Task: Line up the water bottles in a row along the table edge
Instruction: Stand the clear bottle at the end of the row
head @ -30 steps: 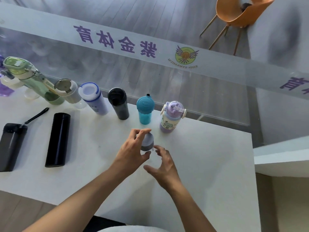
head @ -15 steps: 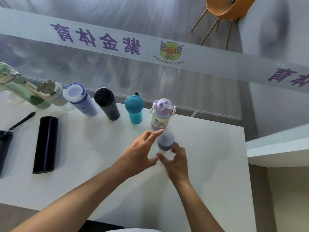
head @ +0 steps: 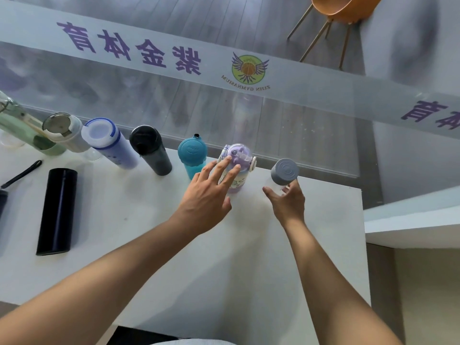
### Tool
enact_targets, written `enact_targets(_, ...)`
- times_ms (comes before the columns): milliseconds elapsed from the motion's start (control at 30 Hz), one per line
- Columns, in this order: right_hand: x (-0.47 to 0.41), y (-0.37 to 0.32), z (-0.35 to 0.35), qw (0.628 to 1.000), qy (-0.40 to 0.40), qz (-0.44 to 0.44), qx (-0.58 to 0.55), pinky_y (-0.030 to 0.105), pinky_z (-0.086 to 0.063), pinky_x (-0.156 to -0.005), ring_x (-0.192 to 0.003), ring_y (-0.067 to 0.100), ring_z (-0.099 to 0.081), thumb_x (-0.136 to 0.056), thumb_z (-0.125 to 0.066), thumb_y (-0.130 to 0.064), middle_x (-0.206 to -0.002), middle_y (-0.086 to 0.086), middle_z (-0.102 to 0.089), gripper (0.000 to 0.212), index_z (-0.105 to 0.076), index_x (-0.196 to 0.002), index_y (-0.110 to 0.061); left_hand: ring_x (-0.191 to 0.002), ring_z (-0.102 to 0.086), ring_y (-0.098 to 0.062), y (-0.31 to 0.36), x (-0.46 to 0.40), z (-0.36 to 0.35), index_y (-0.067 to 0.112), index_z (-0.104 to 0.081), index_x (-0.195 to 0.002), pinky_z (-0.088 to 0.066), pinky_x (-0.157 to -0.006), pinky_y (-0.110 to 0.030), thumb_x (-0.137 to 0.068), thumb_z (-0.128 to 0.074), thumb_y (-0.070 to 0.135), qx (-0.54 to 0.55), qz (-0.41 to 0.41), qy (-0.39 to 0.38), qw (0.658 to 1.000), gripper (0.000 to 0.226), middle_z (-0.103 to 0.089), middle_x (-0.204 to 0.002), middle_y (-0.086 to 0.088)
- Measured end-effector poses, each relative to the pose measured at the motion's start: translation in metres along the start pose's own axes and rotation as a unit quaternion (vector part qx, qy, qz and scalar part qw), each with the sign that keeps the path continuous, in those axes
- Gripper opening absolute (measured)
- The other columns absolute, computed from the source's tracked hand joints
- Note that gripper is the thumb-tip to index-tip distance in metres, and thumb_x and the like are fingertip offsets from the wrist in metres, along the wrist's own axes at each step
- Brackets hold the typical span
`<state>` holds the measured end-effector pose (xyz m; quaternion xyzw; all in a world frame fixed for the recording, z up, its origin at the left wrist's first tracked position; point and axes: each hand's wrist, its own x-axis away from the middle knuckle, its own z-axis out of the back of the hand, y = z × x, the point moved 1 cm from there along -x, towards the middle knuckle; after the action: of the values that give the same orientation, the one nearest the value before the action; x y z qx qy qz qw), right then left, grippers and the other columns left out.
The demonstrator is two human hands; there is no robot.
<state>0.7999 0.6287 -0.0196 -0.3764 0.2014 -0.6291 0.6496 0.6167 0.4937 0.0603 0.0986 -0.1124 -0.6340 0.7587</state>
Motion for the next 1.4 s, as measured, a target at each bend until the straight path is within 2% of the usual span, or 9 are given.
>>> enact_targets(300, -0.009, 0.007, -0.005, 1.0, -0.005, -0.001, 0.002, 0.028, -0.045, -0.09, -0.113, 0.027, -0.063, -0.077, -0.083, -0.036, -0.127, 0.01, -0.063, 0.069, -0.049, -0.133, -0.012, -0.144, -0.027, -0.035, -0.003, 0.005, -0.004, 0.025, -0.028, -0.153, -0.033, -0.114, -0.048, -0.093, -0.057, 0.035, 0.0, 0.003, -0.011, 1.0, 0.068, -0.007, -0.167, -0.002)
enact_targets(533, -0.008, 0.009, -0.005, 1.0, -0.01, -0.019, 0.014, 0.035, -0.048, -0.089, -0.107, 0.031, -0.059, -0.077, -0.082, -0.037, -0.112, 0.012, -0.06, 0.061, -0.049, -0.119, -0.008, -0.145, -0.027, -0.036, -0.004, 0.007, -0.006, 0.025, -0.033, -0.149, -0.036, -0.112, -0.048, -0.092, -0.058, 0.037, -0.007, 0.006, -0.013, 1.0, 0.063, -0.004, -0.167, 0.0)
enact_targets(667, 0.015, 0.015, -0.003, 0.998, -0.005, -0.063, 0.007, 0.033, -0.045, -0.091, -0.112, 0.029, -0.059, -0.079, -0.081, -0.031, -0.122, 0.016, -0.058, 0.074, -0.044, -0.139, -0.011, -0.146, -0.025, -0.035, -0.006, 0.012, -0.004, 0.025, -0.036, -0.148, -0.034, -0.113, -0.047, -0.093, -0.057, 0.037, 0.0, 0.013, -0.018, 1.0, 0.061, -0.009, -0.167, -0.002)
enact_targets(767, 0.05, 0.019, -0.013, 0.998, -0.018, -0.067, 0.001, 0.036, -0.047, -0.091, -0.11, 0.03, -0.061, -0.082, -0.078, -0.024, -0.123, 0.015, -0.055, 0.068, -0.045, -0.14, -0.012, -0.146, -0.026, -0.032, -0.011, 0.026, 0.0, 0.025, -0.036, -0.149, -0.032, -0.114, -0.045, -0.093, -0.055, 0.036, -0.002, 0.026, -0.015, 1.0, 0.06, -0.016, -0.165, -0.004)
enact_targets(867, 0.091, 0.013, -0.033, 0.999, -0.039, -0.033, 0.005, 0.037, -0.049, -0.094, -0.112, 0.028, -0.06, -0.087, -0.073, -0.026, -0.129, 0.013, -0.051, 0.06, -0.045, -0.14, -0.017, -0.143, -0.03, -0.031, -0.018, 0.049, 0.007, 0.024, -0.042, -0.146, -0.032, -0.114, -0.044, -0.094, -0.053, 0.036, -0.008, 0.05, -0.01, 0.999, 0.055, -0.025, -0.162, -0.006)
enact_targets(1000, 0.133, -0.013, -0.067, 0.995, -0.086, 0.036, 0.025, 0.043, -0.045, -0.107, -0.124, 0.025, -0.054, -0.089, -0.069, -0.029, -0.136, 0.006, -0.051, 0.055, -0.049, -0.139, -0.02, -0.136, -0.039, -0.03, -0.036, 0.084, 0.013, 0.022, -0.052, -0.138, -0.038, -0.11, -0.045, -0.093, -0.055, 0.036, -0.007, 0.083, 0.004, 0.996, 0.046, -0.039, -0.153, -0.008)
enact_targets(1067, 0.15, -0.03, -0.084, 0.99, -0.113, 0.078, 0.041, 0.039, -0.043, -0.11, -0.127, 0.022, -0.051, -0.091, -0.066, -0.033, -0.139, 0.002, -0.051, 0.053, -0.049, -0.14, -0.023, -0.132, -0.045, -0.03, -0.048, 0.103, 0.015, 0.021, -0.057, -0.132, -0.042, -0.106, -0.045, -0.091, -0.059, 0.034, -0.007, 0.107, 0.009, 0.994, 0.043, -0.047, -0.147, -0.008)
enact_targets(1233, 0.197, -0.074, -0.133, 0.959, -0.186, 0.188, 0.102, 0.032, -0.038, -0.111, -0.128, 0.016, -0.049, -0.093, -0.055, -0.041, -0.142, -0.002, -0.05, 0.054, -0.046, -0.144, -0.027, -0.118, -0.055, -0.029, -0.101, 0.156, 0.019, 0.019, -0.065, -0.119, -0.045, -0.094, -0.043, -0.083, -0.068, 0.027, 0.013, 0.2, 0.04, 0.979, 0.037, -0.057, -0.131, -0.006)
enact_targets(1400, 0.233, -0.106, -0.178, 0.938, -0.228, 0.23, 0.125, 0.032, -0.038, -0.11, -0.125, 0.016, -0.05, -0.092, -0.056, -0.039, -0.138, -0.003, -0.051, 0.052, -0.047, -0.142, -0.027, -0.115, -0.055, -0.028, -0.152, 0.202, 0.023, 0.019, -0.066, -0.115, -0.046, -0.096, -0.044, -0.083, -0.068, 0.027, 0.034, 0.245, 0.054, 0.967, 0.033, -0.059, -0.125, -0.004)
